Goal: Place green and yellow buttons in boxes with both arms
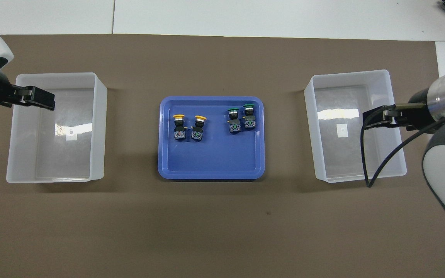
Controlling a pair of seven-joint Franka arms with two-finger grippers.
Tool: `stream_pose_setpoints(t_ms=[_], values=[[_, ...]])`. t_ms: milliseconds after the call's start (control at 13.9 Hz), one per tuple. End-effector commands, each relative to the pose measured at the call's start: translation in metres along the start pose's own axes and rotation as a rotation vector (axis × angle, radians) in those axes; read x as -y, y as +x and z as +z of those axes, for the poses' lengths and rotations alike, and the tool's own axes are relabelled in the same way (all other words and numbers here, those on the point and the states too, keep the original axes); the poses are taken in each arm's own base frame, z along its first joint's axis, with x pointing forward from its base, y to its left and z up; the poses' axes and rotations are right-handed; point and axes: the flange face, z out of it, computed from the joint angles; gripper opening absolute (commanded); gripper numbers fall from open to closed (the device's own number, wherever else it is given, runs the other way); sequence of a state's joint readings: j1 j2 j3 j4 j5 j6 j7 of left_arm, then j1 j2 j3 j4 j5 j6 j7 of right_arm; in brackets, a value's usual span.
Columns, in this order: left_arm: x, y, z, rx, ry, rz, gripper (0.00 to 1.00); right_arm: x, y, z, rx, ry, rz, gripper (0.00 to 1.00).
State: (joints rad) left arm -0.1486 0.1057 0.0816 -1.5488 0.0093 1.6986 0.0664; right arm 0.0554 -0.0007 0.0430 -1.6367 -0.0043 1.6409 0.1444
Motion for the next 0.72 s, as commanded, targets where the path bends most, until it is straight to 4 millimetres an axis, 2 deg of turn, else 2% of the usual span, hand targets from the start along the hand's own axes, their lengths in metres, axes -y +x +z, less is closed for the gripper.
stream_pose_setpoints(t_ms=[0, 433, 649], values=[[0.0025, -0.0081, -0.0025, -0.018, 0.015, 0.001, 1.0, -0.003, -0.0063, -0.0036, 0.006, -0.007, 0.012, 1.0], [0.0025, -0.0082, -0.0018, -0.016, 0.015, 0.001, 1.0, -0.0054, -0.0064, -0.0025, 0.01, -0.006, 0.012, 1.0], [-0.0064, -0.0079, 0.0018, -0.032, 0.016, 0.017, 1.0, -0.01, -0.0055, -0.0028, 0.008, -0.001, 0.02, 1.0]])
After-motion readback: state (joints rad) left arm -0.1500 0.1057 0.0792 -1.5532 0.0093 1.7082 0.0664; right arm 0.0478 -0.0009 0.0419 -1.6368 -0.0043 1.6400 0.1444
